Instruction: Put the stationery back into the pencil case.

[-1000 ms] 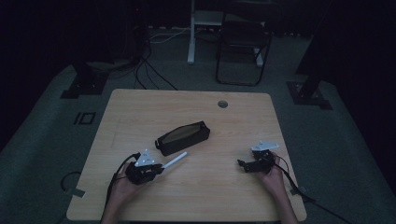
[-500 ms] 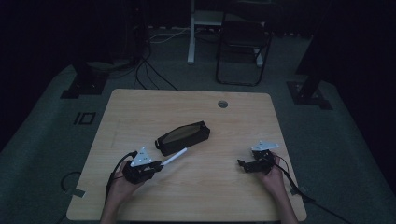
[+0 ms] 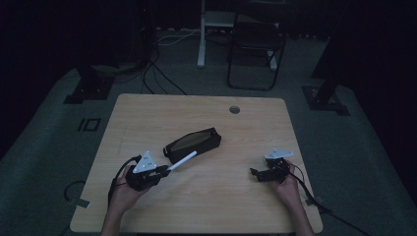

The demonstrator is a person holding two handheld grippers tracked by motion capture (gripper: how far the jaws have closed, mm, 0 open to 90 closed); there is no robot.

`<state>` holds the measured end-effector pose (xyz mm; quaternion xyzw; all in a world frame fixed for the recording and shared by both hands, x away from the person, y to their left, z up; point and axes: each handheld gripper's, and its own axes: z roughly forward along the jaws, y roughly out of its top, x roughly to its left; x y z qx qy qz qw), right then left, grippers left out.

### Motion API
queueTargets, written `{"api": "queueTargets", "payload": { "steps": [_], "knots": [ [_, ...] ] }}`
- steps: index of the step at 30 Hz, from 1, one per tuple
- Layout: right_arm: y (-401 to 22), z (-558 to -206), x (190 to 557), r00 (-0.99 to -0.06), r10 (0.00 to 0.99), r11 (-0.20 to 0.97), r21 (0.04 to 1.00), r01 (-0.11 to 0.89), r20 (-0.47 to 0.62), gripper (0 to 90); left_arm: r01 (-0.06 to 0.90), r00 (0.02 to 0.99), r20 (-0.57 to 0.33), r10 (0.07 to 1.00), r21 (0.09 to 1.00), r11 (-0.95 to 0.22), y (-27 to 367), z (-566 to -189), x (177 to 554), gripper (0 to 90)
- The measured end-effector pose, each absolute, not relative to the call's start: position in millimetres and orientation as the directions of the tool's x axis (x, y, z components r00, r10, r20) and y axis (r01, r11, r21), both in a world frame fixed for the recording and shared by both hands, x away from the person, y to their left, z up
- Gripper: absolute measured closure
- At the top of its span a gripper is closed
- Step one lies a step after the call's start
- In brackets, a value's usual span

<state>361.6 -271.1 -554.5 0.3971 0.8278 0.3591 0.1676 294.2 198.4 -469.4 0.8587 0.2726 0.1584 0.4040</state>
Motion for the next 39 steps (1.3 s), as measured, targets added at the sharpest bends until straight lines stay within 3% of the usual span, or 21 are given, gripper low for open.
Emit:
{"api": "queueTargets", "payload": {
  "steps": [39],
  "knots": [
    [-271,-554,362,-0.628,0.778,0.427,0.728,0.537,0.008,12.6,0.28,0.801,0.079,0.593,0.826,-0.489,202,-431,305,79.1]
  ]
}}
